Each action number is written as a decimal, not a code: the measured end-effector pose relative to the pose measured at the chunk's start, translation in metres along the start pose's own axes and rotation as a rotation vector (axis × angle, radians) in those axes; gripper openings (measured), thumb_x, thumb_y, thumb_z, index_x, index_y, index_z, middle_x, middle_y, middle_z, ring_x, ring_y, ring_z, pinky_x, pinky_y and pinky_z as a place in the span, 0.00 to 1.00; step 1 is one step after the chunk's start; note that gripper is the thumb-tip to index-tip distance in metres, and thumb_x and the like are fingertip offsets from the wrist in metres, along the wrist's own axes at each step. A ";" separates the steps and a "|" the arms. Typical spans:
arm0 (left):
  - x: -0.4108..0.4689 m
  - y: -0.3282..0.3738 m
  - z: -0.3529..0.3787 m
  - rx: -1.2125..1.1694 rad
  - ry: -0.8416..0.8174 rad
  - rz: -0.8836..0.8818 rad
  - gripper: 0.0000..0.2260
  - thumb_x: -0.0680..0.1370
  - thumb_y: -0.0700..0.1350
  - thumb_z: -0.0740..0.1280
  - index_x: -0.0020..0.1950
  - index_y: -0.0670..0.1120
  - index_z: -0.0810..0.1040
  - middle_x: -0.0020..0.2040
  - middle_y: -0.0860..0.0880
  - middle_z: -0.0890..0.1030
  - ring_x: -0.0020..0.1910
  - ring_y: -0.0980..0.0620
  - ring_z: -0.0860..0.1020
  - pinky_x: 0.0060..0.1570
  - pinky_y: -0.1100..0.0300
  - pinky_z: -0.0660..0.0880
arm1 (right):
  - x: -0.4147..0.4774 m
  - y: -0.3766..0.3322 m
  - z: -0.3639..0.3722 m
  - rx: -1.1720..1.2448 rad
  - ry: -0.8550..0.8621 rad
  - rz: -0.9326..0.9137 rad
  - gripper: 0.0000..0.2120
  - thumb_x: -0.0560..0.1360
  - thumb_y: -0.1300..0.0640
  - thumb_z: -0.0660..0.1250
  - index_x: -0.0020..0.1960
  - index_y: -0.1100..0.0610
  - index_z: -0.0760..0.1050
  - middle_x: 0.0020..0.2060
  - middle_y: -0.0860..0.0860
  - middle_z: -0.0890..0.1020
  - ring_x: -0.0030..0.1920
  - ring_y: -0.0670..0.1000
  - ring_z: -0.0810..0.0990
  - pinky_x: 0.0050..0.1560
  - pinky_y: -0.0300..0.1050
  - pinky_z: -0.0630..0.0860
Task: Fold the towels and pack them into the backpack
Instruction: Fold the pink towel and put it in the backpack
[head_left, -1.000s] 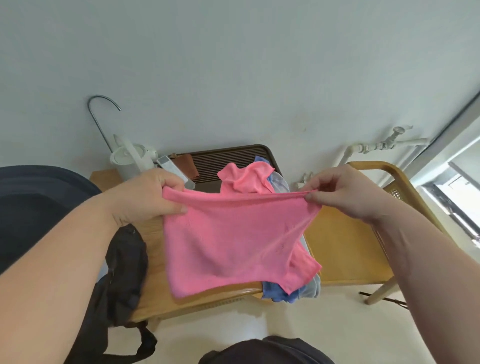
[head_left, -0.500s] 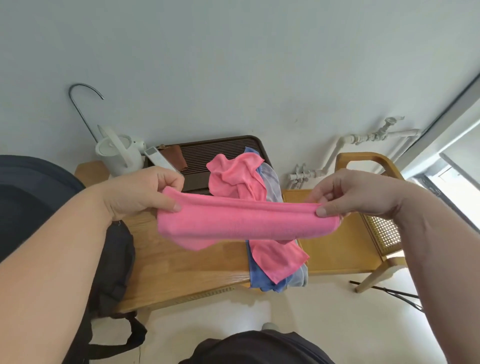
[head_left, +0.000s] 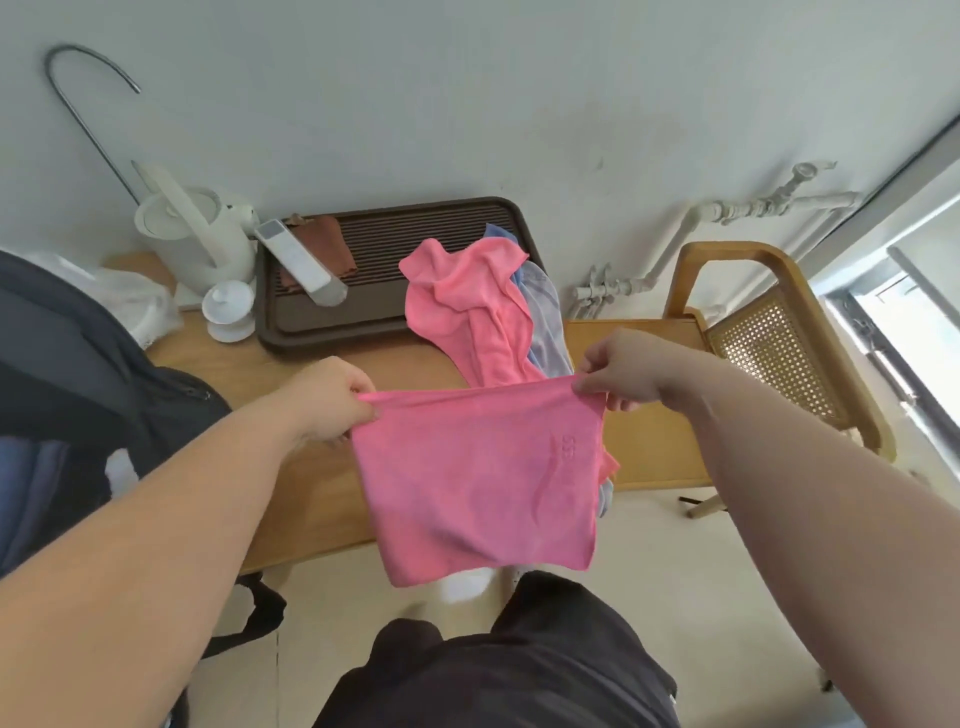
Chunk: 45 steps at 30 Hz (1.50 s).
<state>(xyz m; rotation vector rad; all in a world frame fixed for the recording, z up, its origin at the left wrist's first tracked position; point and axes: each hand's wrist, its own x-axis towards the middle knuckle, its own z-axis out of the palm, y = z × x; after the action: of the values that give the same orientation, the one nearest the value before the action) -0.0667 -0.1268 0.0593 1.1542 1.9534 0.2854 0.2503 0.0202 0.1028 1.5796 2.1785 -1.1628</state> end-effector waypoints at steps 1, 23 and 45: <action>0.009 0.000 0.009 -0.003 0.065 -0.005 0.04 0.75 0.38 0.71 0.43 0.45 0.84 0.41 0.39 0.85 0.42 0.39 0.84 0.38 0.46 0.84 | 0.010 0.003 0.007 -0.047 0.053 0.017 0.08 0.76 0.60 0.69 0.41 0.62 0.80 0.29 0.55 0.80 0.30 0.52 0.77 0.34 0.45 0.76; 0.128 0.027 0.022 -0.153 0.474 0.034 0.05 0.76 0.40 0.66 0.41 0.46 0.80 0.40 0.48 0.80 0.42 0.45 0.78 0.41 0.49 0.75 | 0.151 0.025 0.003 0.229 0.384 -0.086 0.04 0.73 0.59 0.66 0.44 0.57 0.79 0.38 0.49 0.80 0.39 0.51 0.76 0.39 0.45 0.73; 0.077 -0.069 0.103 0.591 0.089 0.056 0.12 0.78 0.48 0.54 0.48 0.49 0.77 0.50 0.45 0.75 0.48 0.41 0.74 0.40 0.53 0.64 | 0.050 0.075 0.123 -0.577 -0.055 -0.183 0.06 0.73 0.56 0.64 0.48 0.48 0.74 0.45 0.48 0.72 0.40 0.55 0.75 0.36 0.46 0.72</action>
<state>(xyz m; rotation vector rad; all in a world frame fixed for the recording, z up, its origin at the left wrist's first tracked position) -0.0508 -0.1240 -0.0854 1.5878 2.1545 -0.2378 0.2627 -0.0213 -0.0431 1.1083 2.3649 -0.5215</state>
